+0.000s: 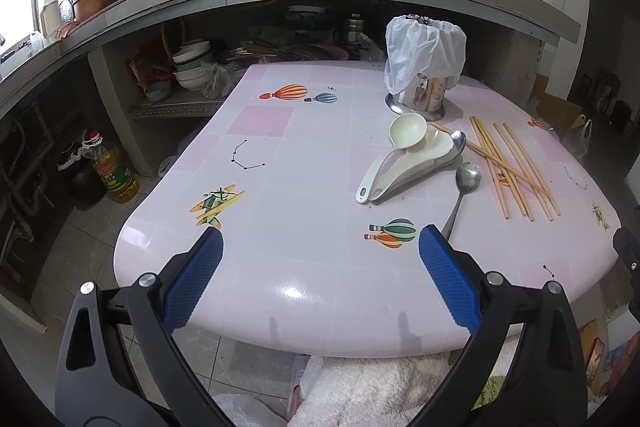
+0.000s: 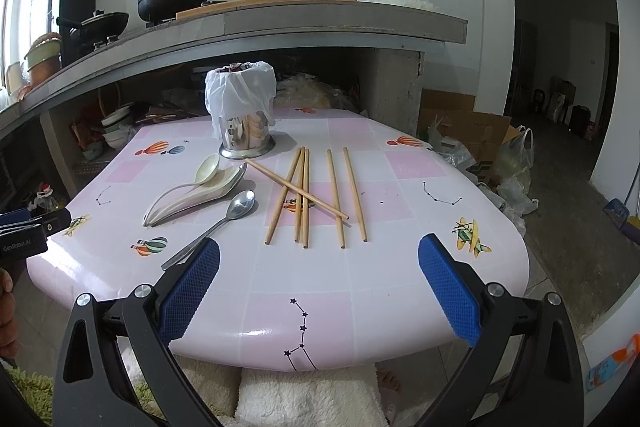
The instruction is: Organize utensils
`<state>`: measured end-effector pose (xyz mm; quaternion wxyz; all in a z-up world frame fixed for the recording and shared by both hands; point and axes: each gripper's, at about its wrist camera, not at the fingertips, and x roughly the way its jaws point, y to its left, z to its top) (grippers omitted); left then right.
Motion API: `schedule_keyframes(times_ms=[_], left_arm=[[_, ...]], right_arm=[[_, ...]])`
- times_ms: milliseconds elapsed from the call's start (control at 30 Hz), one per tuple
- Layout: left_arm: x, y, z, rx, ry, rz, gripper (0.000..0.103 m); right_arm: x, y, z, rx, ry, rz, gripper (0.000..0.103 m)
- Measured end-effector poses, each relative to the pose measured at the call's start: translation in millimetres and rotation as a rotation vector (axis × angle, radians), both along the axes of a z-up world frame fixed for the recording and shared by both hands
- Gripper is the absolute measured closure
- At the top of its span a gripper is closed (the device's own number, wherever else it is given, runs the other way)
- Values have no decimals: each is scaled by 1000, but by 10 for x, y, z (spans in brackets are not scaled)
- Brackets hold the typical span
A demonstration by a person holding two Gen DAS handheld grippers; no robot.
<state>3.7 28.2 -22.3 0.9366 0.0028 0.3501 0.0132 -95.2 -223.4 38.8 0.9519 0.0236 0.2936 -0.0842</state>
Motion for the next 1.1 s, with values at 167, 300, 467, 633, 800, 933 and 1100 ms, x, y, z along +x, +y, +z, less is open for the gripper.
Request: schedule_keyframes(times_ms=[167,300,467,633,800,933,1100], left_arm=[[5,6,-2,0,1,-2,8],[1,7,-9,-1,1,-2,8],[7,6,-8,0,3,-2,8],[7,0,-26,0,8,-1,8],[4,-2,-27,1,7,-3,8],[8,-7,-27,1,7,-1,8],[4,-10,-28,2,7,-4,8]], right_arm=[[0,-1,-1,0,1,0,6],[1,-1,-1,0,1,0,6],[-2,4,-17,-1,-1,-1,6],[-5,3,-19,0,-2,-2,6],[-4,-8,-7,0,-2,-4,6],[11,-115,27,10,0,-24,6],[25,-158,44,8,7,-30,6]])
